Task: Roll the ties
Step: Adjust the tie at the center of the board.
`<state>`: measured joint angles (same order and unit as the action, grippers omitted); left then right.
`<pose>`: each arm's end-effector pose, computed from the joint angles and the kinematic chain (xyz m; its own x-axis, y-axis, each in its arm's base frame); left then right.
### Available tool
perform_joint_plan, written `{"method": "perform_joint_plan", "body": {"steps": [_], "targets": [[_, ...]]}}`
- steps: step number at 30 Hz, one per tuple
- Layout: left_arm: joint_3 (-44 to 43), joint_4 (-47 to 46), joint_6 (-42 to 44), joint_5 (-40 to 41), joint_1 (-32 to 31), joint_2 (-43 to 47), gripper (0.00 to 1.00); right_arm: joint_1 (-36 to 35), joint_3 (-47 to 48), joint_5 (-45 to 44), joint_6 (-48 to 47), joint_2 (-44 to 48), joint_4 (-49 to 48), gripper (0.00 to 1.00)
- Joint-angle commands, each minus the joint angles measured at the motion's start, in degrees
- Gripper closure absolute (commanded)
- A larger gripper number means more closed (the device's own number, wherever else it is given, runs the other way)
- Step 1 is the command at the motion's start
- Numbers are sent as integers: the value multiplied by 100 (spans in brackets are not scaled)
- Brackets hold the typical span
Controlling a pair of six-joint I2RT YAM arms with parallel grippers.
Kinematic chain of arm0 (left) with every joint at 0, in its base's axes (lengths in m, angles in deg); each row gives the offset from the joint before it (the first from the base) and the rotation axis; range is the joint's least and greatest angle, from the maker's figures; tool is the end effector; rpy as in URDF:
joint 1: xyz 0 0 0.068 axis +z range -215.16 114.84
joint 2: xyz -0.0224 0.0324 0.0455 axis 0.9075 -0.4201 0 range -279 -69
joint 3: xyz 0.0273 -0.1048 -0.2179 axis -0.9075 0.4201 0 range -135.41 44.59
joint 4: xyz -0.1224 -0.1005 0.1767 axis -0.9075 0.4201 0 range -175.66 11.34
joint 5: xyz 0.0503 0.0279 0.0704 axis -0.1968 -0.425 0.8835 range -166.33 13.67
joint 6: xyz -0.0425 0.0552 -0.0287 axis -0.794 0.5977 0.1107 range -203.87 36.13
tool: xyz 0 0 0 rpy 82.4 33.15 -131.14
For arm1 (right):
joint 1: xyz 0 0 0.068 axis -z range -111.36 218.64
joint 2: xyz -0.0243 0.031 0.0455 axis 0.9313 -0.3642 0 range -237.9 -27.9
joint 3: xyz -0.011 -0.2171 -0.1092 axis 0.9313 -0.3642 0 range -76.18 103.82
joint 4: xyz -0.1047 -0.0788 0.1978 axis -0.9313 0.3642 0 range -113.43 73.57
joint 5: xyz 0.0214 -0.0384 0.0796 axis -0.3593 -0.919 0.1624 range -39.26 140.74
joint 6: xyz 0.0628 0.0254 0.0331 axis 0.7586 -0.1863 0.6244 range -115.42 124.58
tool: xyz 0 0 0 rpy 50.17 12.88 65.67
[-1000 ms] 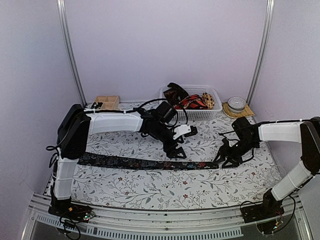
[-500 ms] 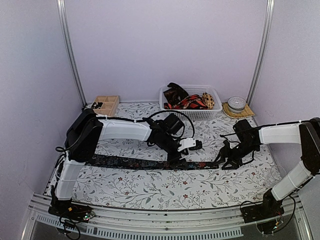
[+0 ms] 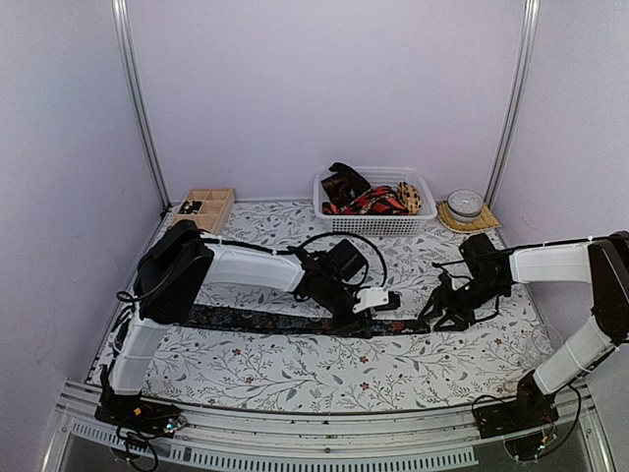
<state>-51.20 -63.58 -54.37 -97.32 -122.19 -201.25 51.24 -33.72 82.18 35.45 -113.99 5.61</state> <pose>0.2303 -0.3969 0.0906 0.0318 0.7958 -0.6047 0.9989 -0.0466 -0.0089 0.2212 0.1041 0.1162 -0.9888 0.1489 -0.0004 0.1211 0.8054 0.5803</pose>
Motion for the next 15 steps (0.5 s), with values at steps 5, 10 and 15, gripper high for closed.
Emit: {"method": "perform_joint_plan", "body": {"steps": [5, 10, 15], "targets": [[488, -365, -91, 555, -230, -19, 59, 86, 54, 168, 55, 294, -148, 45], [558, -420, -85, 775, -267, 24, 45, 95, 53, 255, 110, 219, -205, 45], [952, -743, -61, 983, -264, 356, 30, 104, 48, 276, 120, 167, -251, 45]]}}
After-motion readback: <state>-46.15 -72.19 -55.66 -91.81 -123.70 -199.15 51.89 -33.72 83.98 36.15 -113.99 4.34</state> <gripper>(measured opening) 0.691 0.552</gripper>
